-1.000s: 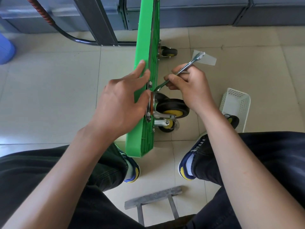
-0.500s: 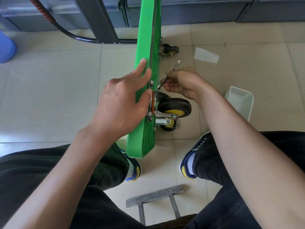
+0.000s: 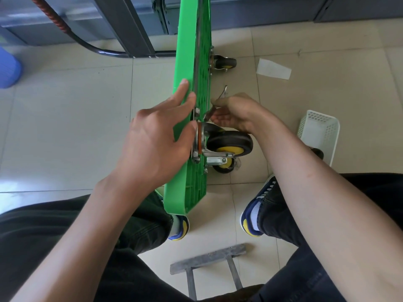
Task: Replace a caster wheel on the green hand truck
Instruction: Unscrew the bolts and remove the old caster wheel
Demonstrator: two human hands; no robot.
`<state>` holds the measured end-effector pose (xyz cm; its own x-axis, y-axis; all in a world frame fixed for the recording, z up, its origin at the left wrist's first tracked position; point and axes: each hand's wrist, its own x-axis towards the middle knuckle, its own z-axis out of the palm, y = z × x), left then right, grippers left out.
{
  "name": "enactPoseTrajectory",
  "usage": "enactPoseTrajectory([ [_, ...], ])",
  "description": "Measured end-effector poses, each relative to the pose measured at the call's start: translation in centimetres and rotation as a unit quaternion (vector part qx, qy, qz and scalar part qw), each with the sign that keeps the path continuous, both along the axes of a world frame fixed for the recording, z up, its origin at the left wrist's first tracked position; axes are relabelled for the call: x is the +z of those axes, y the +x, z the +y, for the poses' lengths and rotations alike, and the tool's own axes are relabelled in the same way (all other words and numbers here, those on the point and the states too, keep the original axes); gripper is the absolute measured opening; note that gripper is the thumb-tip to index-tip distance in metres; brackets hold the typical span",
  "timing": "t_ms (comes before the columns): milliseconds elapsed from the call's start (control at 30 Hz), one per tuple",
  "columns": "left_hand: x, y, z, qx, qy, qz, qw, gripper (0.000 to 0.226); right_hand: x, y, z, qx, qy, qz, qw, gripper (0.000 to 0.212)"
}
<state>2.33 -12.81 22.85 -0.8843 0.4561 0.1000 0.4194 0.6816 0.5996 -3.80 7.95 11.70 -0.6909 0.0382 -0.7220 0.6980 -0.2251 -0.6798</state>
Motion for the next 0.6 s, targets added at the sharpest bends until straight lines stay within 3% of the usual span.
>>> enactPoseTrajectory([
  [600, -0.24, 0.08, 0.03, 0.01, 0.019, 0.004, 1.0, 0.043, -0.41, -0.31, -0.53, -0.034, -0.014, -0.004, 0.999, 0.02],
])
